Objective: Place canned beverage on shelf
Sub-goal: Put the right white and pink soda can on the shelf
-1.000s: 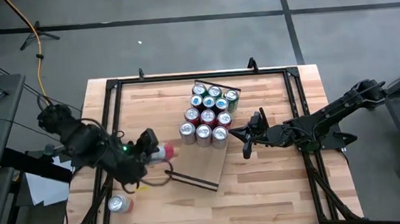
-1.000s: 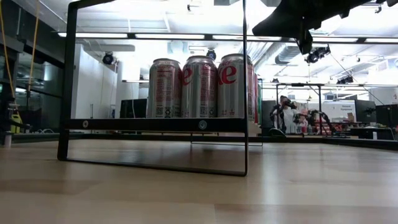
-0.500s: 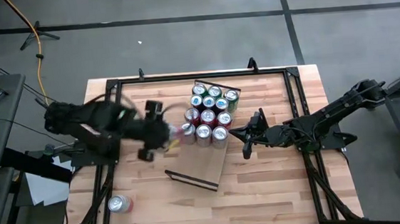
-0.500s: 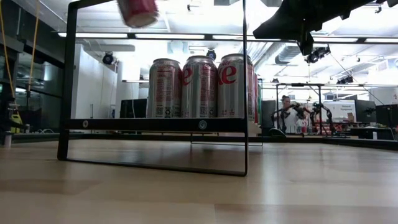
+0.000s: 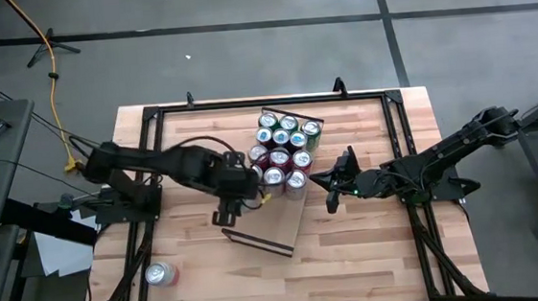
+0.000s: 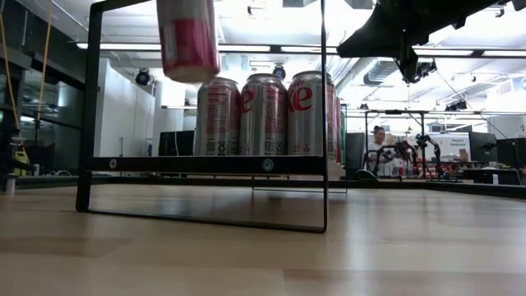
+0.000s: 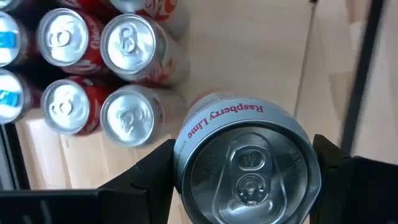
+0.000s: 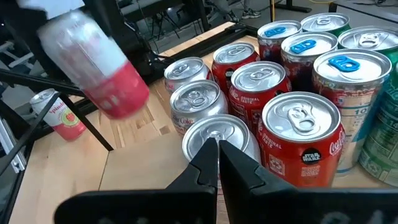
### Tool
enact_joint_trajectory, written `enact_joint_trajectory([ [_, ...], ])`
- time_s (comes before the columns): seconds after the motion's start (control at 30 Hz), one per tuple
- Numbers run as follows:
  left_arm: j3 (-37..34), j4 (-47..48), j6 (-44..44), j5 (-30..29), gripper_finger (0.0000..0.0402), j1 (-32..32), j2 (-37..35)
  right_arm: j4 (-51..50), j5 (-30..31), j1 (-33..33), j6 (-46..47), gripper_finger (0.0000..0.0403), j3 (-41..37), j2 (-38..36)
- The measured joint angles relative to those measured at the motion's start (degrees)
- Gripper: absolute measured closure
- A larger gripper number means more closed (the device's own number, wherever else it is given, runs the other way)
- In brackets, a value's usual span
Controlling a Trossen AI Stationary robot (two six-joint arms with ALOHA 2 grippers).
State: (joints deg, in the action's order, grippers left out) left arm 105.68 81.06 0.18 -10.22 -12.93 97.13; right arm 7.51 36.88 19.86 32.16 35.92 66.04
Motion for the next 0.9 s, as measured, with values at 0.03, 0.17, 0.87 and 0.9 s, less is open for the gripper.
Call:
enact_joint_trajectory([
  [0.03,-1.2,-1.2,0.3,0.0,0.0215,0.0,0.1,0.0,0.0,0.0,0.0,0.0402,0.0,0.0],
  [0.17,-7.1,-7.5,0.2,2.5,0.0215,0.7,-0.7,0.0,0.0,0.0,0.0,0.0402,0.0,0.0],
  [0.87,-19.5,-16.3,-13.1,3.1,0.0215,5.5,-1.2,-0.5,1.6,0.0,0.5,0.0402,0.0,0.0],
  [0.9,-19.5,-16.3,-13.1,3.8,0.0215,5.6,-0.8,-0.5,1.6,0.0,0.5,0.0402,0.0,0.0],
])
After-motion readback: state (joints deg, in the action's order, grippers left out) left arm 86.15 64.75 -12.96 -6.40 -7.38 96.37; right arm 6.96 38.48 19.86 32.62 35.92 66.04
